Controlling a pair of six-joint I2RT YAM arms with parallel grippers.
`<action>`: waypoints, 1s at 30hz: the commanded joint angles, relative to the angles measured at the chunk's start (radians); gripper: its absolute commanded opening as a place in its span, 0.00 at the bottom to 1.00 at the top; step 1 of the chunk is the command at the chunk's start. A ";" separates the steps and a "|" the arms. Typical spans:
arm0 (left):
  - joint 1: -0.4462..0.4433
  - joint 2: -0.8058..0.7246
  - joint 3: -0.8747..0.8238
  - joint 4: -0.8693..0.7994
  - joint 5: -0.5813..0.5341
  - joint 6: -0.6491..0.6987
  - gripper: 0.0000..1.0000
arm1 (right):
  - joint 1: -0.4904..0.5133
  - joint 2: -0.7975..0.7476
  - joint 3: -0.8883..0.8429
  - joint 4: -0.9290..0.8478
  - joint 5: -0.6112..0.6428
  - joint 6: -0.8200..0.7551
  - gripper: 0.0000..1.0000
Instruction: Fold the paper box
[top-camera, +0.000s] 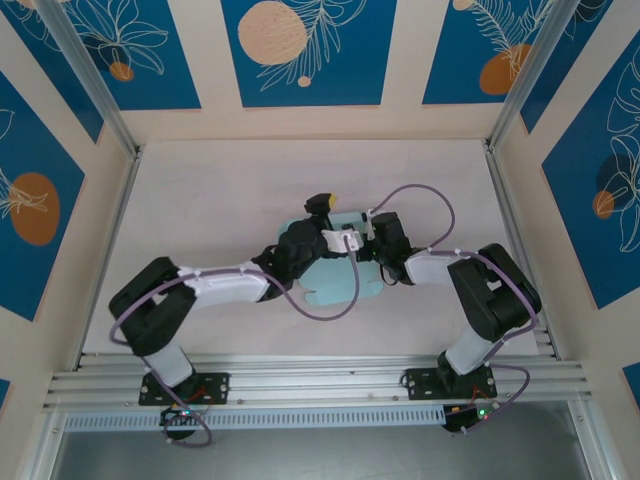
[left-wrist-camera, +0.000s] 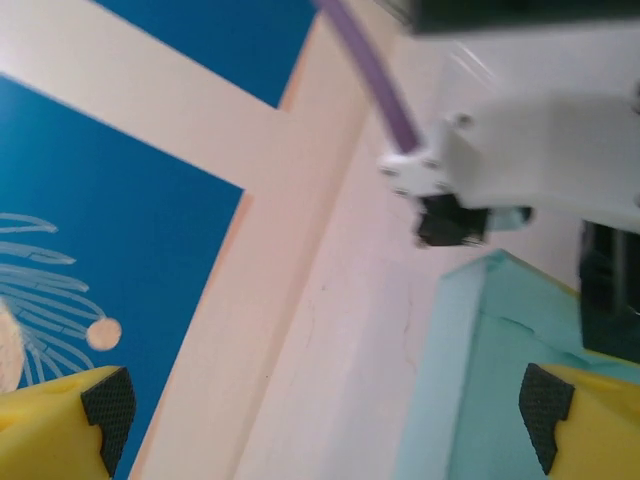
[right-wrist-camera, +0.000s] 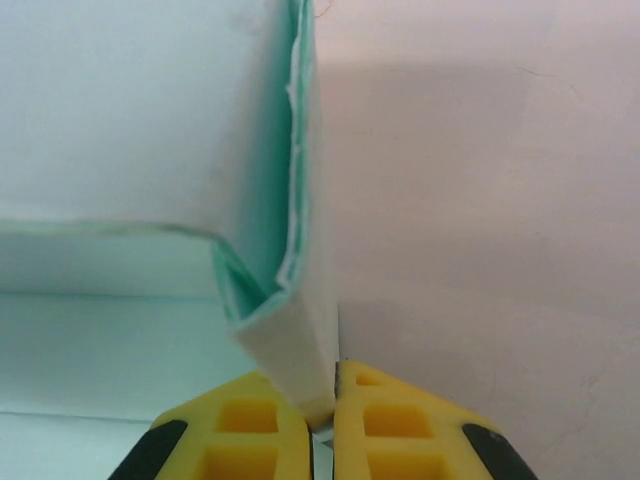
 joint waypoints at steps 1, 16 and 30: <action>-0.002 -0.090 -0.029 -0.067 -0.070 -0.253 1.00 | 0.012 0.003 0.020 0.004 0.050 -0.020 0.09; 0.233 -0.254 0.142 -0.792 -0.045 -1.138 0.73 | 0.043 -0.021 0.027 -0.009 0.101 -0.024 0.09; 0.251 -0.199 0.120 -0.720 0.308 -1.418 0.63 | 0.047 -0.019 0.040 -0.025 0.086 -0.016 0.09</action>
